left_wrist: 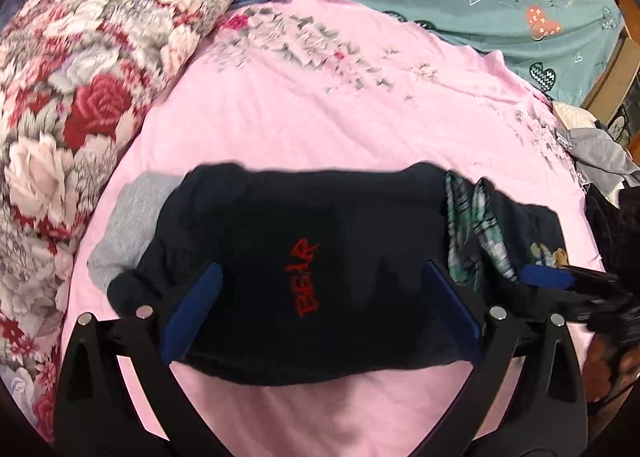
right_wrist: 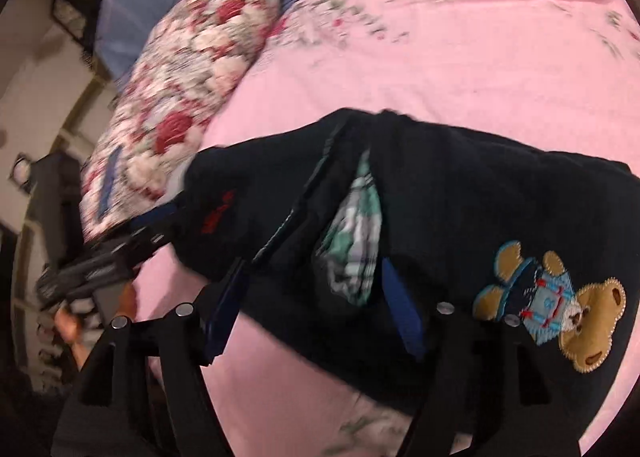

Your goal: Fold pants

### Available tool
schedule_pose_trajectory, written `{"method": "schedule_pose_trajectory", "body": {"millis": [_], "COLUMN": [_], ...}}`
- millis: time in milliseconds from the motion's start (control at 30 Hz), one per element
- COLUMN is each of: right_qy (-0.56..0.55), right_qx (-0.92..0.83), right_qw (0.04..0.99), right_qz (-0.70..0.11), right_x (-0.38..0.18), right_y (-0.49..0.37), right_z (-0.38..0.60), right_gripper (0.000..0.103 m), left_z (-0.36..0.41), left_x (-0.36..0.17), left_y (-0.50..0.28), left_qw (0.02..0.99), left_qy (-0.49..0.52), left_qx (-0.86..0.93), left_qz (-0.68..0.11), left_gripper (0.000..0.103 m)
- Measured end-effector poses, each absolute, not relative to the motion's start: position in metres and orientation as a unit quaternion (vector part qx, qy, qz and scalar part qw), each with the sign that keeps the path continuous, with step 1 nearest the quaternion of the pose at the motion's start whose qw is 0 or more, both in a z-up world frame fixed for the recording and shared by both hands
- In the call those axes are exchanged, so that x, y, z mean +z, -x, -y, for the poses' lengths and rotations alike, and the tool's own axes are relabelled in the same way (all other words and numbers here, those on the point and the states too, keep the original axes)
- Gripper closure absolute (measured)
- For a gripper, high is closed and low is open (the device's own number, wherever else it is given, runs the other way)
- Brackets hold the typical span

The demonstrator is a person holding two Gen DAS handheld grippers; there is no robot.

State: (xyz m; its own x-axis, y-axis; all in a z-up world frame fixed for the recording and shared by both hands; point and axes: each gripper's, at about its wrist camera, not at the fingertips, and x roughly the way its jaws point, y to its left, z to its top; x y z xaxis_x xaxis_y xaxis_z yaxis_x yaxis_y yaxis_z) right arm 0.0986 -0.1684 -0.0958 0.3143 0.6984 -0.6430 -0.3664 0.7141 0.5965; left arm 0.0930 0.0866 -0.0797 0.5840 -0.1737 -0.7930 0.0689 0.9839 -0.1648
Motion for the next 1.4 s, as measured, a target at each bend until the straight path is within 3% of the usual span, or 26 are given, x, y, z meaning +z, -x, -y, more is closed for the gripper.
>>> {"method": "schedule_pose_trajectory", "body": {"millis": [133, 200, 233, 267, 400, 467, 500, 533, 733, 833, 933, 1167, 1400], "right_qy": [-0.17, -0.183, -0.192, -0.199, -0.214, -0.169, -0.14, -0.134, -0.209, -0.2, -0.177, -0.174, -0.201], "right_qx": [0.242, 0.179, 0.157, 0.149, 0.159, 0.099, 0.053, 0.032, 0.142, 0.207, 0.209, 0.178, 0.159], "right_qw": [0.859, 0.872, 0.873, 0.872, 0.858, 0.874, 0.887, 0.892, 0.875, 0.842, 0.836, 0.865, 0.853], "right_qz": [-0.418, -0.416, -0.419, -0.422, -0.439, -0.445, -0.436, -0.43, -0.413, -0.455, -0.475, -0.436, -0.455], "right_x": [-0.069, -0.074, -0.079, -0.085, -0.107, -0.118, -0.118, -0.118, -0.108, -0.12, -0.131, -0.098, -0.114], "right_y": [-0.091, -0.097, -0.102, -0.106, -0.124, -0.134, -0.134, -0.133, -0.093, -0.08, -0.07, -0.083, -0.135], "right_z": [0.24, 0.273, 0.286, 0.293, 0.299, 0.298, 0.298, 0.299, 0.305, 0.284, 0.282, 0.291, 0.278], "right_gripper": [0.037, 0.065, 0.084, 0.091, 0.094, 0.101, 0.101, 0.093, 0.093, 0.087, 0.088, 0.081, 0.081], "left_z": [-0.063, -0.042, -0.032, -0.017, 0.027, 0.043, 0.049, 0.054, 0.062, 0.046, 0.01, -0.015, 0.031], "left_x": [-0.066, -0.063, -0.062, -0.062, -0.064, -0.068, -0.072, -0.075, -0.098, -0.116, -0.126, -0.107, -0.069], "left_y": [-0.1, -0.106, -0.108, -0.111, -0.116, -0.118, -0.118, -0.118, -0.117, -0.12, -0.122, -0.118, -0.136], "left_qw": [0.892, 0.891, 0.889, 0.887, 0.878, 0.87, 0.867, 0.864, 0.852, 0.846, 0.844, 0.856, 0.875], "left_qy": [0.053, 0.048, 0.045, 0.041, 0.017, 0.008, 0.004, 0.0, -0.038, -0.055, -0.019, 0.011, 0.015], "left_qx": [-0.096, -0.118, -0.128, -0.14, -0.181, -0.192, -0.193, -0.195, -0.183, -0.143, -0.127, -0.098, -0.153], "left_qz": [-0.438, -0.437, -0.437, -0.438, -0.443, -0.454, -0.459, -0.465, -0.489, -0.511, -0.521, -0.508, -0.459], "left_gripper": [0.002, 0.002, 0.002, 0.002, 0.002, 0.002, 0.002, 0.002, 0.002, 0.002, 0.002, 0.002, 0.002]}}
